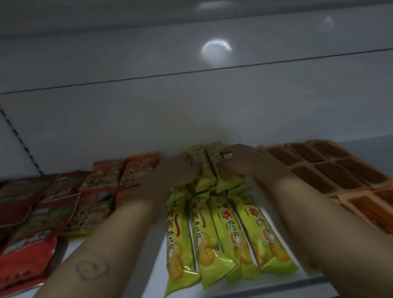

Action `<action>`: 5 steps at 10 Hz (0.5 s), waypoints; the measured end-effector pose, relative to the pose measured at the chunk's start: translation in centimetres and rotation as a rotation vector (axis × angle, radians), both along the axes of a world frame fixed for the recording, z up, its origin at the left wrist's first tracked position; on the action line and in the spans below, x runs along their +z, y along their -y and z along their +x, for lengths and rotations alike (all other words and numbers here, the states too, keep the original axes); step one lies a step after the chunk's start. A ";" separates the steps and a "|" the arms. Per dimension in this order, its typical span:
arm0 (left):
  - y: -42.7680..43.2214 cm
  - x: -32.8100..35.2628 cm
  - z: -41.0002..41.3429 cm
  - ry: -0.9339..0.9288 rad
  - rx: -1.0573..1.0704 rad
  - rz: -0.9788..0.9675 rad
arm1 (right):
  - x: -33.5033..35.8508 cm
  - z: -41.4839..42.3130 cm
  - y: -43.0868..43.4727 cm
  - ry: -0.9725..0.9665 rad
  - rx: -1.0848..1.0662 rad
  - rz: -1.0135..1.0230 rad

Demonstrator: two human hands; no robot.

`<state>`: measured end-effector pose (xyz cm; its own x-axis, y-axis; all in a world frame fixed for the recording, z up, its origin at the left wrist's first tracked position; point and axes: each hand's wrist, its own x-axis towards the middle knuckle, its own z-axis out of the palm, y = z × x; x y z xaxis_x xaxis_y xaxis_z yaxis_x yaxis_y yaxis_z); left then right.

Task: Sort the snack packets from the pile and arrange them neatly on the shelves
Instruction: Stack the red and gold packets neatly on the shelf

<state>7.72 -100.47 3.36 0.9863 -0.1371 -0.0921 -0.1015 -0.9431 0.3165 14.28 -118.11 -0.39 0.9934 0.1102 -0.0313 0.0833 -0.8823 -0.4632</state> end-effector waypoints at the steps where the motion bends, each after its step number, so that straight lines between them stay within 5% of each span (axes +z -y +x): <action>1: 1.5 0.5 -1.7 -0.001 0.105 -0.136 | -0.1 -1.0 0.5 0.011 0.016 0.028; 3: 1.2 -0.3 -4.5 0.014 0.083 -0.026 | 1.5 -6.2 1.7 0.062 0.088 0.120; 5: -0.3 -4.4 -9.4 -0.019 0.208 0.114 | -0.3 -15.3 2.9 0.129 0.058 0.003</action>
